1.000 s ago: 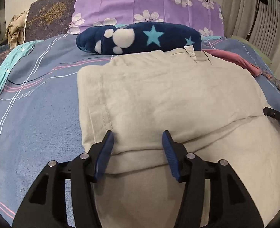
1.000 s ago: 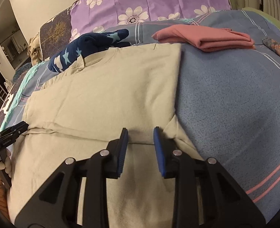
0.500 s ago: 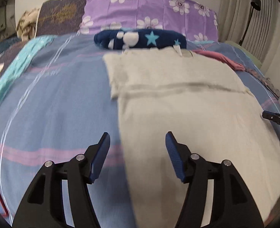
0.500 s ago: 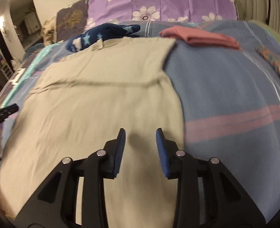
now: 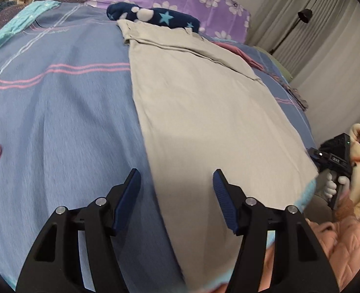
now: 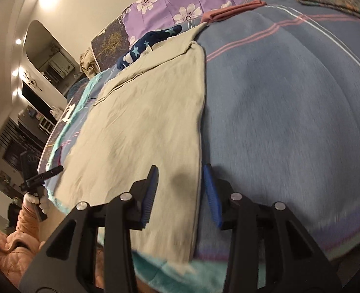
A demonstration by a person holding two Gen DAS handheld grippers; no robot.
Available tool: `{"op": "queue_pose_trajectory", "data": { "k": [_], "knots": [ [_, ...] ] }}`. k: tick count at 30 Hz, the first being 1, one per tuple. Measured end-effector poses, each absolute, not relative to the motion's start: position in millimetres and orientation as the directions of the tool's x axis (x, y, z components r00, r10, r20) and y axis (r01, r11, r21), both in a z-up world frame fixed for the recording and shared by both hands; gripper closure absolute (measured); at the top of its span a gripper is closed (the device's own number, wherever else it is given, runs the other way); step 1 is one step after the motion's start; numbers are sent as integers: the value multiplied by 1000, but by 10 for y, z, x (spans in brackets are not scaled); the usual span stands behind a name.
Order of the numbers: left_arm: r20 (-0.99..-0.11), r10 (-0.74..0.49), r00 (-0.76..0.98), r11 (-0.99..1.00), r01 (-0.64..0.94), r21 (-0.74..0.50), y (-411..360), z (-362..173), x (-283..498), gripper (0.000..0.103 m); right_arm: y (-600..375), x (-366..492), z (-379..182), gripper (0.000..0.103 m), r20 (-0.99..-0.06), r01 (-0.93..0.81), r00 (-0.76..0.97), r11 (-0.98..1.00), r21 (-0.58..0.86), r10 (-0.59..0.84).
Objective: Fold small clothes
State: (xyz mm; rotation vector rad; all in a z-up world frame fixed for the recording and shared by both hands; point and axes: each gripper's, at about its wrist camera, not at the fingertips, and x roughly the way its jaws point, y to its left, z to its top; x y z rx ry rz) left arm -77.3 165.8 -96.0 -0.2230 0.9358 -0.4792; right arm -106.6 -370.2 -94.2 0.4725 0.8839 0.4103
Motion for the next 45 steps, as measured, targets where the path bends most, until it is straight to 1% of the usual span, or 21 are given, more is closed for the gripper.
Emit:
{"op": "queue_pose_trajectory", "data": {
  "k": [1,4,5,10,14,16,18,19,20,21,22,23,25,26,28,31,34,38,39,41,45],
  "knots": [
    [-717,-500,485,865,314,-391,1633,-960,-826,41,-3703,-1116,-947,64,-627,-153,561,812,564,541],
    [-734,-491,470,865,364,-345,1488,-990,-837,41,-3661,-1054,-970,56,-605,-168,540,780,603,584],
    [-729,-498,470,861,369,-350,1462,-994,-776,41,-3640,-990,-979,56,-596,-166,532,764,623,601],
    [-696,-561,448,826,361,-434,1532,-1015,-785,41,-3582,-982,-950,56,-606,-171,511,763,624,610],
    [-650,-622,435,783,356,-511,1570,-1053,-790,41,-3603,-944,-997,56,-585,-161,511,739,655,630],
    [-643,-634,430,773,365,-519,1508,-1054,-730,41,-3551,-836,-1006,57,-580,-154,503,727,669,641],
    [-660,-618,428,785,375,-493,1417,-1035,-687,41,-3483,-799,-984,57,-603,-152,496,746,649,625],
    [-674,-599,433,799,373,-471,1387,-1019,-695,49,-3476,-815,-970,61,-613,-146,499,757,637,612],
    [-691,-571,443,819,364,-444,1368,-1005,-709,63,-3480,-858,-962,74,-621,-136,501,764,631,602],
    [-706,-540,459,840,352,-413,1362,-991,-748,72,-3514,-897,-979,79,-620,-113,500,755,646,605],
    [-711,-522,471,851,339,-401,1376,-988,-790,88,-3554,-920,-1009,90,-605,-97,501,735,671,618],
    [-712,-510,482,859,320,-399,1392,-993,-825,97,-3603,-944,-1035,99,-579,-83,512,707,703,635],
    [-697,-510,504,860,295,-417,1417,-993,-857,100,-3674,-939,-1044,101,-514,-73,543,648,758,664],
    [-681,-524,512,851,295,-433,1426,-963,-849,101,-3688,-914,-1017,101,-486,-79,557,626,776,673],
    [-604,-579,548,813,330,-480,1449,-782,-838,101,-3688,-870,-847,101,-421,-127,591,595,793,688],
    [-443,-640,627,757,415,-505,1476,-331,-880,101,-3637,-881,-415,101,-309,-259,636,573,777,707],
    [-340,-642,687,752,477,-455,1422,96,-1007,101,-3630,-999,67,101,-209,-368,683,576,730,700],
    [-217,-651,728,734,530,-425,1490,462,-1390,101,-3728,-1411,498,101,-76,-478,712,562,676,698],
    [-197,-645,739,738,534,-413,1516,525,-1498,101,-3748,-1543,582,101,-65,-488,728,583,650,683],
    [-174,-627,759,750,529,-397,1566,597,-1693,101,-3739,-1806,720,101,-100,-467,783,686,557,614],
    [-230,-605,762,767,479,-427,1565,456,-1636,101,-3700,-1732,574,99,-215,-372,802,748,550,558]
  ]
}}
